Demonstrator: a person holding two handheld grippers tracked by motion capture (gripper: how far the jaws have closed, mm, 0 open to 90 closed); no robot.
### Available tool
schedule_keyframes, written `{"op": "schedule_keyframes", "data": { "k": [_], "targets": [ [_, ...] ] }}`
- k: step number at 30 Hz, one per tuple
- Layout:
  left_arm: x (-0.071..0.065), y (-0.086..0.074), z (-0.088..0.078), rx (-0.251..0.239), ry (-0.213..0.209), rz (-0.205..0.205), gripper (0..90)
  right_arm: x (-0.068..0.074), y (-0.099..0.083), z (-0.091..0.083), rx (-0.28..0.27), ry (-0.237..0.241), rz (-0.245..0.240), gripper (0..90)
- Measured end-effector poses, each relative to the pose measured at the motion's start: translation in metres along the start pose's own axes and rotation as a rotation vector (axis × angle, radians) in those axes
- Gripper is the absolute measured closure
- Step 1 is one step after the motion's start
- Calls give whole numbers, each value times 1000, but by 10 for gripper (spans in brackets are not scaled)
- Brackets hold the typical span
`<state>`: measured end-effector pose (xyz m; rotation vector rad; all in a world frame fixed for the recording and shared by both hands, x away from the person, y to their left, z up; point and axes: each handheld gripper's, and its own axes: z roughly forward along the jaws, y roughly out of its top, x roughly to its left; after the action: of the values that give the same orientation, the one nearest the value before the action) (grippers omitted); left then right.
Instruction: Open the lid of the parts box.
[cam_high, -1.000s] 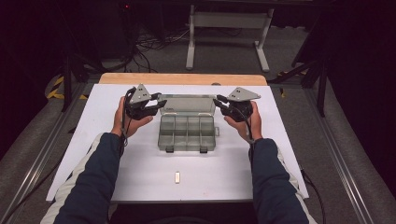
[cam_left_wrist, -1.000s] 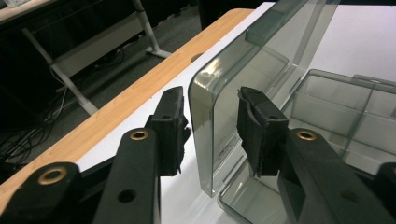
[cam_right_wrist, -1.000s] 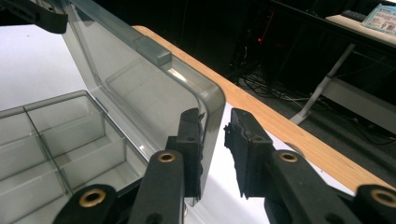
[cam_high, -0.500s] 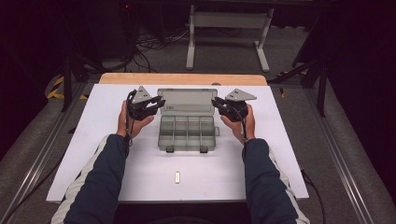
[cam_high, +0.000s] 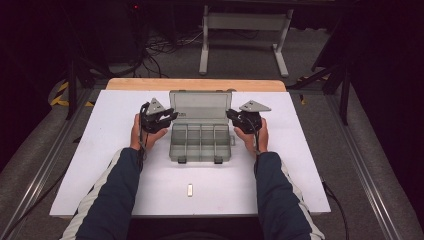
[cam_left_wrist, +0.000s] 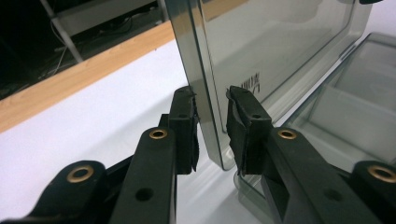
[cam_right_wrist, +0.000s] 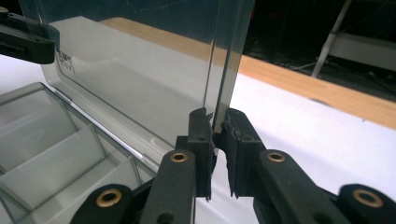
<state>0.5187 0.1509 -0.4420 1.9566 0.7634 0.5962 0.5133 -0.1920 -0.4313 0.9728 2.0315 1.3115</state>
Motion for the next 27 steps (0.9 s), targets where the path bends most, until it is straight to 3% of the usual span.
{"op": "schedule_keyframes", "data": {
  "k": [6, 27],
  "targets": [
    [-2, -7, 6, 16, 8, -12, 716, 1, -12, 8, 36, -6, 41, 813],
    [-3, -13, 10, 25, 23, -20, 688, 4, -18, 14, 60, -25, 72, 780]
  ]
}}
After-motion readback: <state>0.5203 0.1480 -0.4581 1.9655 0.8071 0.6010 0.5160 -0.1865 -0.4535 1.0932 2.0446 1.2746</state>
